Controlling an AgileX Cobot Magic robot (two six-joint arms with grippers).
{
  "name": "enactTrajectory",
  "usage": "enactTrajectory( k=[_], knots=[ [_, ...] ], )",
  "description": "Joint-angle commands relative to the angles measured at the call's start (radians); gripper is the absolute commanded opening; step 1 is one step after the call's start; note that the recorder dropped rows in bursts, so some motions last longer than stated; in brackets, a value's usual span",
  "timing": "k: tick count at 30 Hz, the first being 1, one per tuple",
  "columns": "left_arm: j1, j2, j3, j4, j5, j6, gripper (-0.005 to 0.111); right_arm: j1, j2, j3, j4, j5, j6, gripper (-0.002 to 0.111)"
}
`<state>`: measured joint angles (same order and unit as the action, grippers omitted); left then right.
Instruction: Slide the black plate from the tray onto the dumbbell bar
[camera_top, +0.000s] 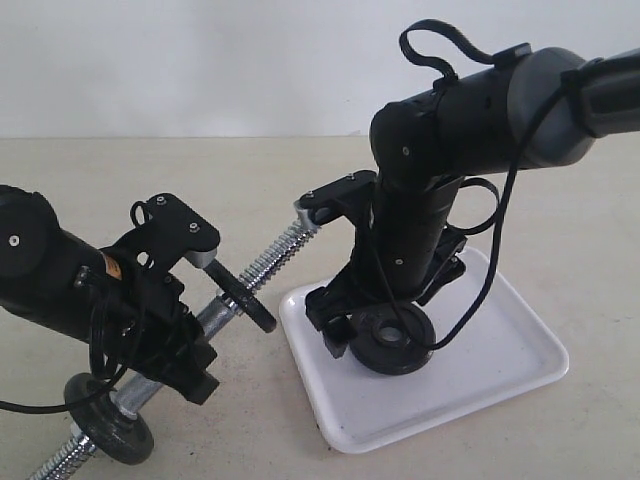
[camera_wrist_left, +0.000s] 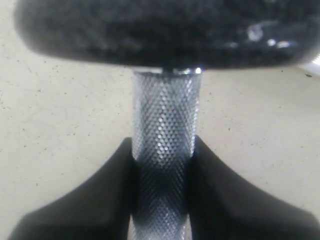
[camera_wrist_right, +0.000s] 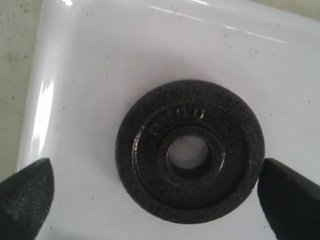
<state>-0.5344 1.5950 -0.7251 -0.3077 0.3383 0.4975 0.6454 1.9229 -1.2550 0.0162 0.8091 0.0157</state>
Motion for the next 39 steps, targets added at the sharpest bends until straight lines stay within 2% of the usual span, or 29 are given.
enactTrajectory(
  k=[1, 11, 21, 27, 39],
  knots=[
    [0.002, -0.052, -0.032, -0.025, -0.099, 0.001, 0.004, -0.007, -0.009, -0.006, 0.008, -0.043, 0.004, 0.105],
    [0.002, -0.052, -0.032, -0.025, -0.101, 0.001, 0.004, -0.007, -0.005, -0.006, 0.02, -0.057, 0.029, 0.105],
    [0.002, -0.052, -0.032, -0.025, -0.099, 0.001, 0.004, -0.007, 0.08, -0.004, -0.05, -0.019, 0.035, 0.105],
    [0.002, -0.052, -0.032, -0.025, -0.099, 0.001, 0.004, -0.007, 0.091, -0.004, -0.161, 0.034, 0.037, 0.105],
    [0.002, -0.052, -0.032, -0.025, -0.103, 0.001, 0.004, -0.007, 0.093, -0.004, -0.159, 0.0, 0.045, 0.105]
  ],
)
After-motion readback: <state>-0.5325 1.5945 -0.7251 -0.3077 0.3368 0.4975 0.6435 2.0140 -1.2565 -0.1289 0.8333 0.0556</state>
